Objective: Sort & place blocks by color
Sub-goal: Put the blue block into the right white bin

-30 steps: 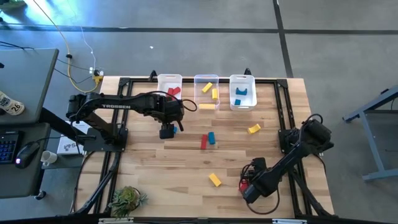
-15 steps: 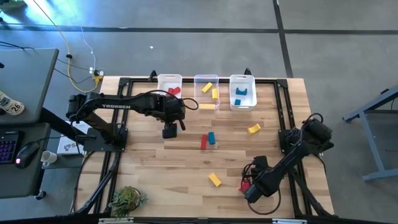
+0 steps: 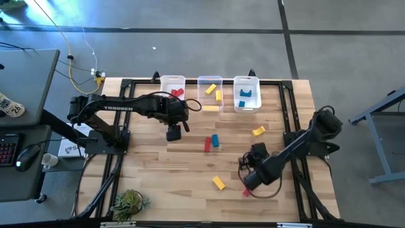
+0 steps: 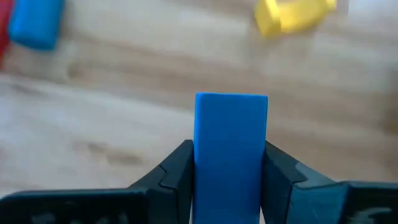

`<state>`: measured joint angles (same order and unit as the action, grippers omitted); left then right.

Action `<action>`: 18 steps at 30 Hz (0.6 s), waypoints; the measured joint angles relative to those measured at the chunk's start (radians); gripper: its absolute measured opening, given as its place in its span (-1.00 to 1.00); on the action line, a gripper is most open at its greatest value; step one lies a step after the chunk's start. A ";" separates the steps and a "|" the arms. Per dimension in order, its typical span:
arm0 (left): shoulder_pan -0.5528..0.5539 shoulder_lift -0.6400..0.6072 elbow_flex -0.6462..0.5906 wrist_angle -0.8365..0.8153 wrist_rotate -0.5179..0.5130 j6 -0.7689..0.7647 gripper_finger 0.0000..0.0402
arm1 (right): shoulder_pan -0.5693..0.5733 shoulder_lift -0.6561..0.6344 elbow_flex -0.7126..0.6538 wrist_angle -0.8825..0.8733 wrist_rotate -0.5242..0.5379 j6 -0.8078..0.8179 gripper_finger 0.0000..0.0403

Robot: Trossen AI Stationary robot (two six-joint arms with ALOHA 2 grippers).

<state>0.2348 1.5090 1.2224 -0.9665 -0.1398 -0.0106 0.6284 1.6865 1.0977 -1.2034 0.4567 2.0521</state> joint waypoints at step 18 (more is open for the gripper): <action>-0.045 0.000 0.000 -0.005 -0.002 -0.039 0.06 | -0.446 -0.184 0.001 -0.022 0.206 -0.616 -0.46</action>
<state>0.1897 1.5090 1.2224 -0.9718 -0.1417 -0.0494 0.1826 1.5020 1.0985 -1.2257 0.6630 1.4364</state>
